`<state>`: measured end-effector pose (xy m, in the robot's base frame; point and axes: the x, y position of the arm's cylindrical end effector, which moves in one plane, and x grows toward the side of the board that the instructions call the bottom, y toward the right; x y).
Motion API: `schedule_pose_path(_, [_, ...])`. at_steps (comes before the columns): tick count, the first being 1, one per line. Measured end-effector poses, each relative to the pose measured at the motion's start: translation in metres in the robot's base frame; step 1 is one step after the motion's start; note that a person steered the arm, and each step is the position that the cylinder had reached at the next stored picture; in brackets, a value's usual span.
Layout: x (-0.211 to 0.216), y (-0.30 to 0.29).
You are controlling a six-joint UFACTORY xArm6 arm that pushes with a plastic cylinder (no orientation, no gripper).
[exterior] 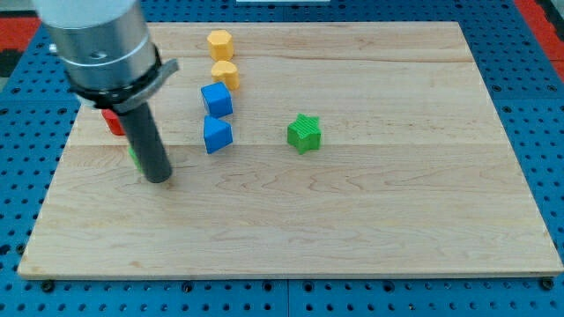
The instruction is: Push the green circle close to the red circle
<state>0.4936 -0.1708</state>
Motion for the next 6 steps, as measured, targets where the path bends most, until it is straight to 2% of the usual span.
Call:
schedule_pose_path(1, [0.0,-0.019])
schedule_pose_path(2, [0.005,0.029])
schedule_pose_path(4, [-0.026,-0.006])
schedule_pose_path(5, [-0.026,-0.038])
schedule_pose_path(6, [-0.019,-0.009])
